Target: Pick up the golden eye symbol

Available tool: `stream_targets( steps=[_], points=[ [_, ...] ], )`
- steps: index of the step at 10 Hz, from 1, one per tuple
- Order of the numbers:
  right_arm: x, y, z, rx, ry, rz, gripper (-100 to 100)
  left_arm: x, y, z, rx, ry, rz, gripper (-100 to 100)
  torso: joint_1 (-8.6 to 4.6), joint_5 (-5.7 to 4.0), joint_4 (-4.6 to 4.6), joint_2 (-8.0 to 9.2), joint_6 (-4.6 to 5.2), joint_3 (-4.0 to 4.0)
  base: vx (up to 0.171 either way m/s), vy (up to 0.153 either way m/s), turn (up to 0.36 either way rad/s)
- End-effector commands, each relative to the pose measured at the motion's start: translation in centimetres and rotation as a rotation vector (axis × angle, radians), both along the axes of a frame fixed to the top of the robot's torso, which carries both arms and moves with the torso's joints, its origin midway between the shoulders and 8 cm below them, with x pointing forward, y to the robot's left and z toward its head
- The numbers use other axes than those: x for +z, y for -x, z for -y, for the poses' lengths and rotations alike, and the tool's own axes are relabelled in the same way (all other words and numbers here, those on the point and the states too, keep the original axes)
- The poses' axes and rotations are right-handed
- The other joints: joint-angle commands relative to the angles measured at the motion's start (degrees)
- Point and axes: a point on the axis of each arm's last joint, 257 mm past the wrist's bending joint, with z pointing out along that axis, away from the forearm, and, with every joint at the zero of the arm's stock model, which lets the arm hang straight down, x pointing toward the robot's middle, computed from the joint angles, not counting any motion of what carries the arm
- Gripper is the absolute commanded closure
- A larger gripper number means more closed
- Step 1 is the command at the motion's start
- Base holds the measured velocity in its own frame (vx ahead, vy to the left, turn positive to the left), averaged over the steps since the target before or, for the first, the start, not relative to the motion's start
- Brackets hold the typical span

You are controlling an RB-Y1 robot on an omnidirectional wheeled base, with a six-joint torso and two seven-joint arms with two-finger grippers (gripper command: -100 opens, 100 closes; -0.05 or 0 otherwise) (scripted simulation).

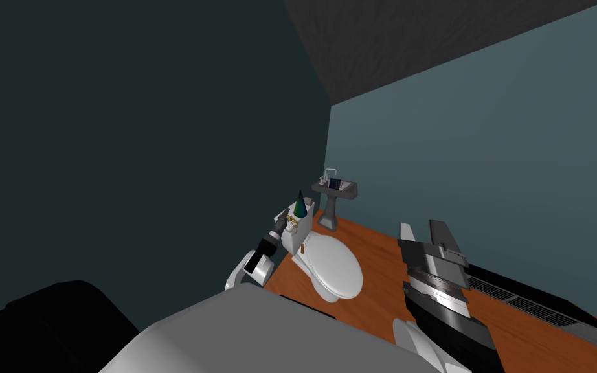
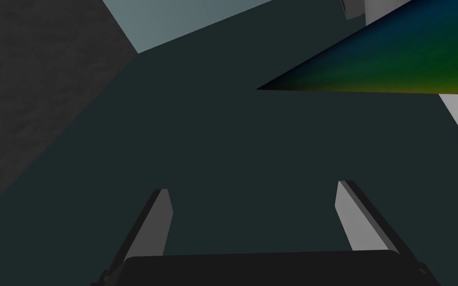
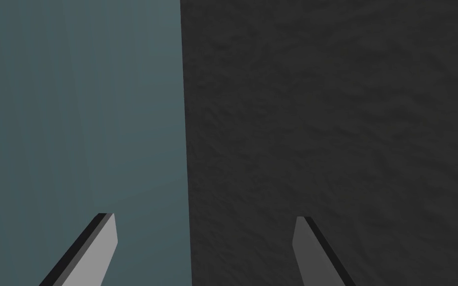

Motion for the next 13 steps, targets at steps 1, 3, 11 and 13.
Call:
stream_targets(
  steps=[1,3,11,13],
  points=[
    [0.0,0.0,0.0,0.0,0.0,0.0,0,-1.5,-0.7,0.9,-0.007,-0.001,-0.046,-100,0.0,0.0,0.0,0.0,0.0,0.0,-0.004,0.065,-0.105],
    [0.0,0.0,0.0,0.0,0.0,0.0,0,-3.3,-1.3,1.4,-0.011,-0.002,-0.101,-100,0.04,0.01,-0.01,-0.06,0.0,-0.03,0.003,0.083,-0.147],
    [0.0,0.0,0.0,0.0,0.0,0.0,0,-11.5,-2.8,2.3,-0.007,-0.031,-0.337,-100,0.19,0.04,-0.05,-0.22,0.0,-0.13,0.023,0.102,-0.167],
    [0.0,0.0,0.0,0.0,0.0,0.0,0,-13.5,-2.8,2.1,-0.003,-0.051,-0.394,-100,0.13,0.03,-0.04,-0.15,-0.02,-0.09,0.005,0.099,-0.142]
  ],
)
